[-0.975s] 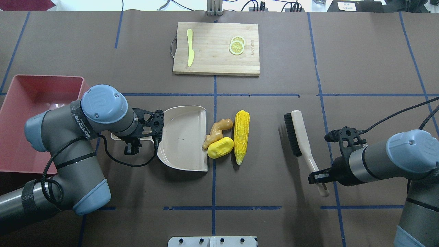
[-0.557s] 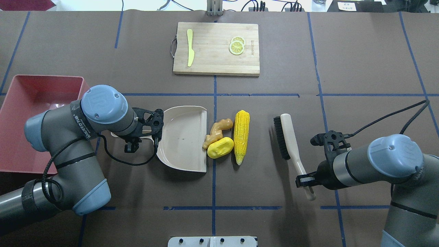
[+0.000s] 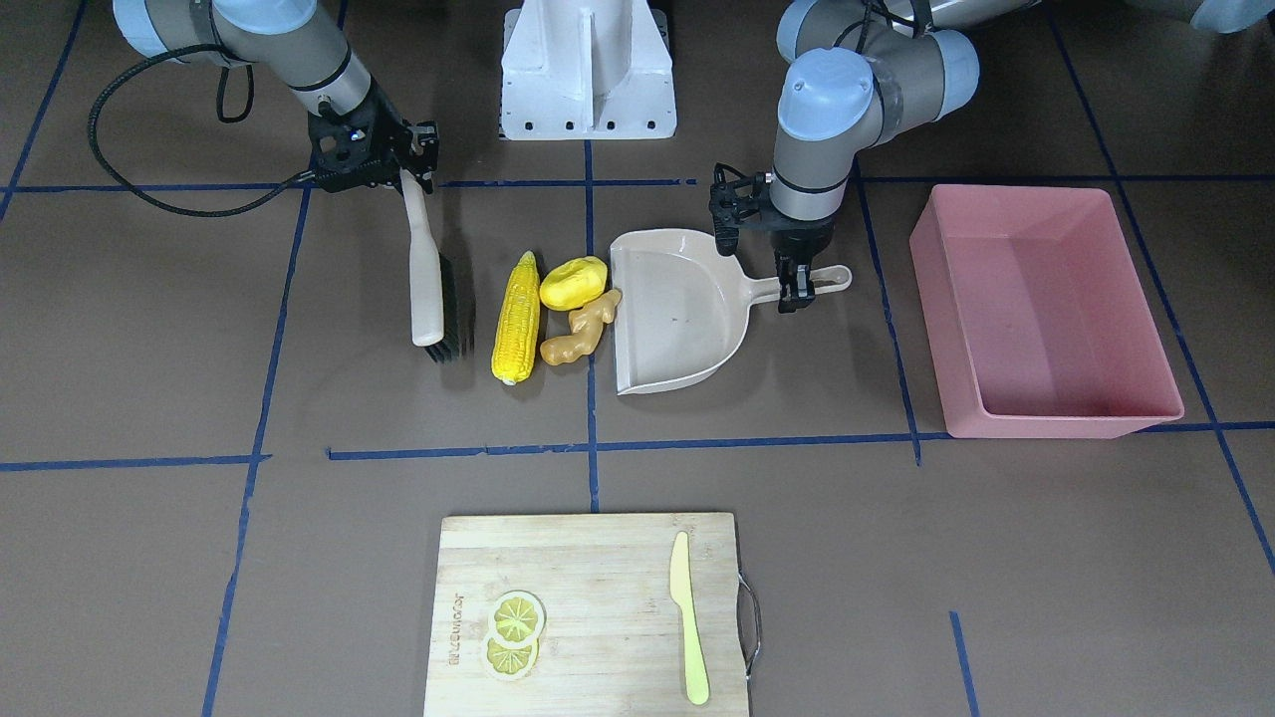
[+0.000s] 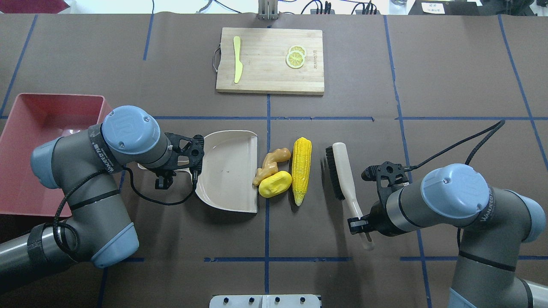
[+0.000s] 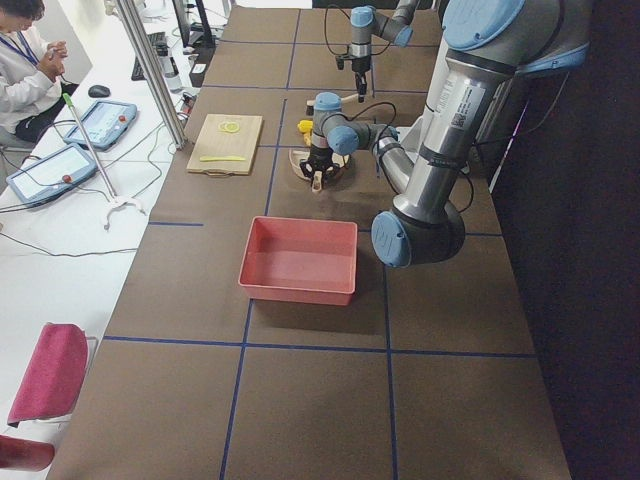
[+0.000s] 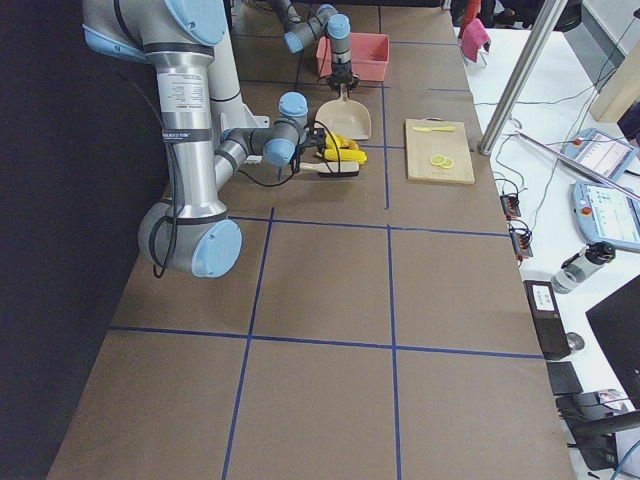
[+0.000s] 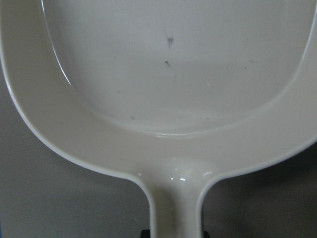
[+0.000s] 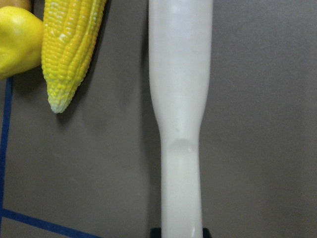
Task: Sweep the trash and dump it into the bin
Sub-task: 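Sweep the corn, potato and ginger into the dustpan with the right gripper's brush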
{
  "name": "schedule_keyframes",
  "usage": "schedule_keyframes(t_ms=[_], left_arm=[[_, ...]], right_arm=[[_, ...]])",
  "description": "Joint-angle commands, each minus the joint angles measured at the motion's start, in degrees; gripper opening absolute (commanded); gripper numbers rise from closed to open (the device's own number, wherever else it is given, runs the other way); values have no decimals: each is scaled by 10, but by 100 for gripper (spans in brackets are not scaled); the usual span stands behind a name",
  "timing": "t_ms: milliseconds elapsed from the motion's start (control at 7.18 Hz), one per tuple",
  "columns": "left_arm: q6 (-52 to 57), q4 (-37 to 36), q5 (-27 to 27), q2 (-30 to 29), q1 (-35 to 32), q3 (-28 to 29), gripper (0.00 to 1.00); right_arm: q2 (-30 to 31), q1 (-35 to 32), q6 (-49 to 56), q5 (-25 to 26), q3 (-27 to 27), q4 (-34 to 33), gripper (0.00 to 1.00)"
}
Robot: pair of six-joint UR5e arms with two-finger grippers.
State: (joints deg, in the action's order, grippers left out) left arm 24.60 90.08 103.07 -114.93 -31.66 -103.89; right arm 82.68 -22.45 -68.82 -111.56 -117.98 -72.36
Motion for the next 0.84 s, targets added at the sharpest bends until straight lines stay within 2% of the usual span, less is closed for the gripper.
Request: schedule_keyframes(t_ms=[0,279,697], left_arm=[[-5,-2,0,-3,0,0,27],[-7,-3,-8,-11,0,1,27],[-29,-3,-13,-36,1,23,27]], right_arm=[[-40,11,-18,3,4,-41,2],[-87,20,-25,6,27,-84,1],[-110,37,-34,25,60,-89,1]])
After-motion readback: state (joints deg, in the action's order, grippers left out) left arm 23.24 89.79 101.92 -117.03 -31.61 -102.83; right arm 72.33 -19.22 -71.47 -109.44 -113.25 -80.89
